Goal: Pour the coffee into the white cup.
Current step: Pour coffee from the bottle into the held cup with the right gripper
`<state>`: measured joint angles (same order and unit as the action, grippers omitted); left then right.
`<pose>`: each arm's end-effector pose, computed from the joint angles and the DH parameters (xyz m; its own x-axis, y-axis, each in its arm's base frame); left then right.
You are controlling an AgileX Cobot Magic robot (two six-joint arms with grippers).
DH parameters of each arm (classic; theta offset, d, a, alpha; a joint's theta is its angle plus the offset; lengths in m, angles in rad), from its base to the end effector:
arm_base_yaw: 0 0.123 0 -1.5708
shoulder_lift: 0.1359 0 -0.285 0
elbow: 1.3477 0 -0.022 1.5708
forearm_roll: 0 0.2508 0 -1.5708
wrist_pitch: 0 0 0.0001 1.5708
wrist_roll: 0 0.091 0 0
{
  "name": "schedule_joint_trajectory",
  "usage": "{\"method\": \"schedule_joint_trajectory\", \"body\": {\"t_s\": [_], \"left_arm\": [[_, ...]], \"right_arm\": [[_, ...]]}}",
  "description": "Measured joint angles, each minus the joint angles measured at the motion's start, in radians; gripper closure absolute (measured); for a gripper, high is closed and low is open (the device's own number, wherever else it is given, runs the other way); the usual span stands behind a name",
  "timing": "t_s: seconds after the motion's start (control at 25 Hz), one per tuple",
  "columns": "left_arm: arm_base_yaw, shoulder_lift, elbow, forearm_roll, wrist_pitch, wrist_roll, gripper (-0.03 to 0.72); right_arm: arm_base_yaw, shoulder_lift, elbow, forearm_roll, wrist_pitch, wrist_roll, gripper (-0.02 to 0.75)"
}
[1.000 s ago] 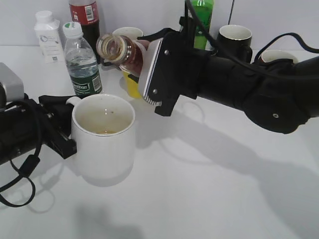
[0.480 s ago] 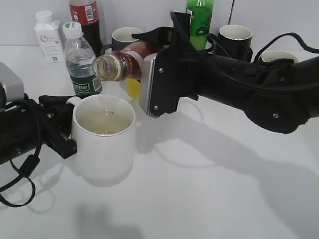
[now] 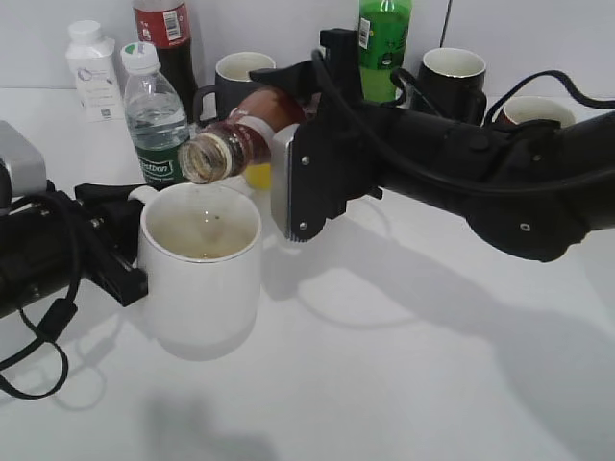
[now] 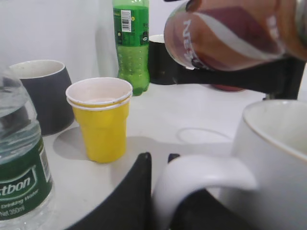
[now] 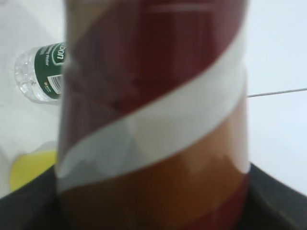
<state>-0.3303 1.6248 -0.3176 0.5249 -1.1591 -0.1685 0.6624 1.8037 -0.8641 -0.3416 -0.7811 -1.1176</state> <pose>0.2144 -0.1177 0.1654 -0.0672 0.0786 -0.9946 0.7248 0.6889 0.0055 0.2804 0.2459 0.2055 0.7499 -0.6215 -0.2267 -0.2379 0.0664 -0.9690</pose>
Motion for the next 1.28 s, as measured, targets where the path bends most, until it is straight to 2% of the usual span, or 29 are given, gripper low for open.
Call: {"method": "schedule_joint_trajectory", "body": {"t_s": [0.56, 1.28], "left_arm": [[0.0, 0.0, 0.0, 0.0, 0.0, 0.0, 0.614], [0.0, 0.0, 0.0, 0.0, 0.0, 0.0, 0.614]], "right_arm": [[0.0, 0.002, 0.0, 0.041, -0.028, -0.168, 0.21], [0.0, 0.002, 0.0, 0.045, -0.054, -0.203, 0.21]]}}
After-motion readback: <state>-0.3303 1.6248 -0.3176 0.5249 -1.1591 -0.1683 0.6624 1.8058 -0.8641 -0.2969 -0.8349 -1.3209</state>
